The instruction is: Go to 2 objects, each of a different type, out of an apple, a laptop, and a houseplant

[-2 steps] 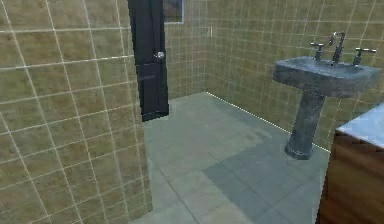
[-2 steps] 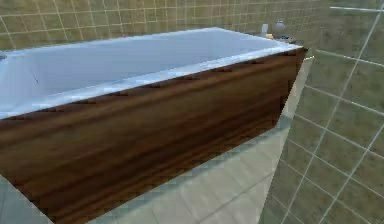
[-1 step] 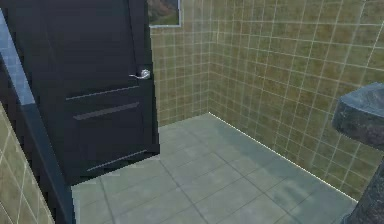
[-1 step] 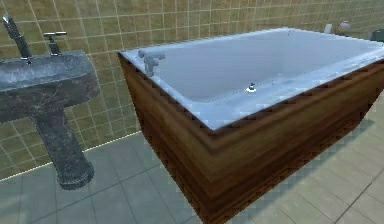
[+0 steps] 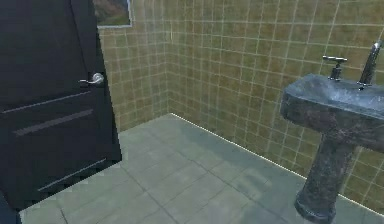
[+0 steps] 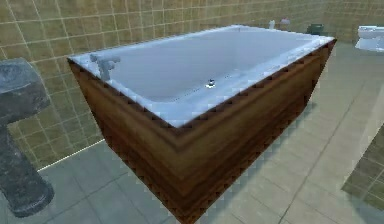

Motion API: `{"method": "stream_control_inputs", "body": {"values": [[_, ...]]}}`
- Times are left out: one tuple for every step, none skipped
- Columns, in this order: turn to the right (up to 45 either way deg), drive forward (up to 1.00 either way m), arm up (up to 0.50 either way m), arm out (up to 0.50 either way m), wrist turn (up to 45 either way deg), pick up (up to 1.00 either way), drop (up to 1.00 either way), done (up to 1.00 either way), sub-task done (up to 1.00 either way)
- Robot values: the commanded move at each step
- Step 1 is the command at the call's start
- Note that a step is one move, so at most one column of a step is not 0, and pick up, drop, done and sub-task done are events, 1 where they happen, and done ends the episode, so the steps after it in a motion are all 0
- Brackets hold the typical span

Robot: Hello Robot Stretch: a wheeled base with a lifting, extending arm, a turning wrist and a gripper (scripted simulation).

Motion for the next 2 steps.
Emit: {"method": "stream_control_inputs", "body": {"values": [[0.0,0.25,0.0,0.0,0.0,0.0,0.0,0.0,0.0],[-30.0,0.0,0.0,0.0,0.0,0.0,0.0,0.0,0.0]]}}
